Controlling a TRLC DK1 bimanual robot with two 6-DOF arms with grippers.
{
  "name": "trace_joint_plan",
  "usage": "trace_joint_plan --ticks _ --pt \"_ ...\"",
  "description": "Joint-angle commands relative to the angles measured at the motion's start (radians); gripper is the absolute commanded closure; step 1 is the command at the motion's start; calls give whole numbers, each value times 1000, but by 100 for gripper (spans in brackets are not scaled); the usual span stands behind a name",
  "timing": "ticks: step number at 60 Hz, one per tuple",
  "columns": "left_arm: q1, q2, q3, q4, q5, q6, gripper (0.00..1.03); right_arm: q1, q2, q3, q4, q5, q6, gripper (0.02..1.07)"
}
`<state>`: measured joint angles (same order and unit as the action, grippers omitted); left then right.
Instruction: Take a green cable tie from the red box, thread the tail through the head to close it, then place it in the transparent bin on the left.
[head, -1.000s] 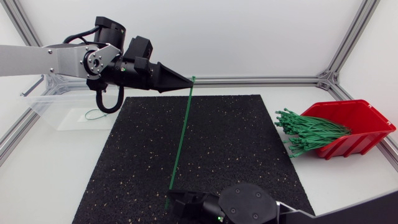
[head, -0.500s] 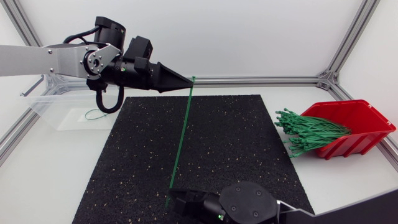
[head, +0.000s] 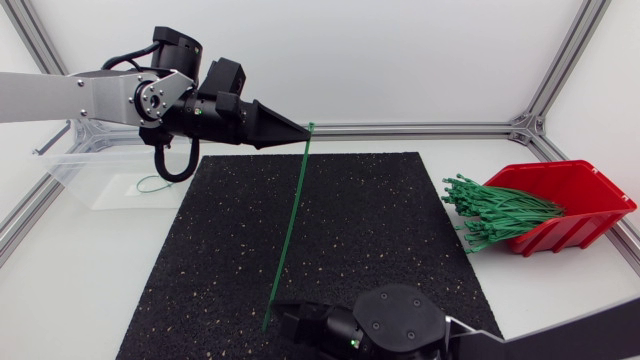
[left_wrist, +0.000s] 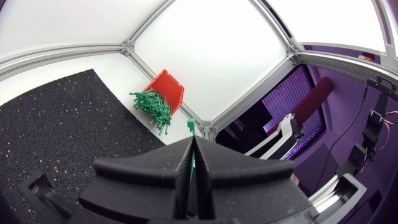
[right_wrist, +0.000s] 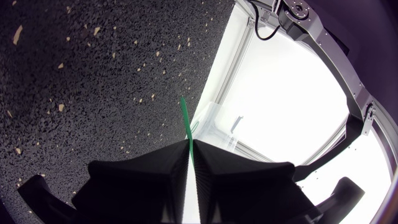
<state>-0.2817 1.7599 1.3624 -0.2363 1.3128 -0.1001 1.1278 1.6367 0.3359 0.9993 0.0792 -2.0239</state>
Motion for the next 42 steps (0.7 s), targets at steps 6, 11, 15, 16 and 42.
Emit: trace_joint_plan --ticks 6,11,15,16,42 --pt "-5 6 1 -9 20 20 100 -13 8 11 10 8 -13 71" --pt "-7 6 1 -9 20 20 100 -13 3 9 10 16 -12 66" --pt "-5 6 1 -11 20 20 100 -11 2 9 10 16 -12 66" --pt "-7 4 0 -11 20 20 100 -13 2 8 10 16 -12 66" --pt "-11 -5 -8 -11 20 20 100 -19 -5 12 10 14 -12 67"
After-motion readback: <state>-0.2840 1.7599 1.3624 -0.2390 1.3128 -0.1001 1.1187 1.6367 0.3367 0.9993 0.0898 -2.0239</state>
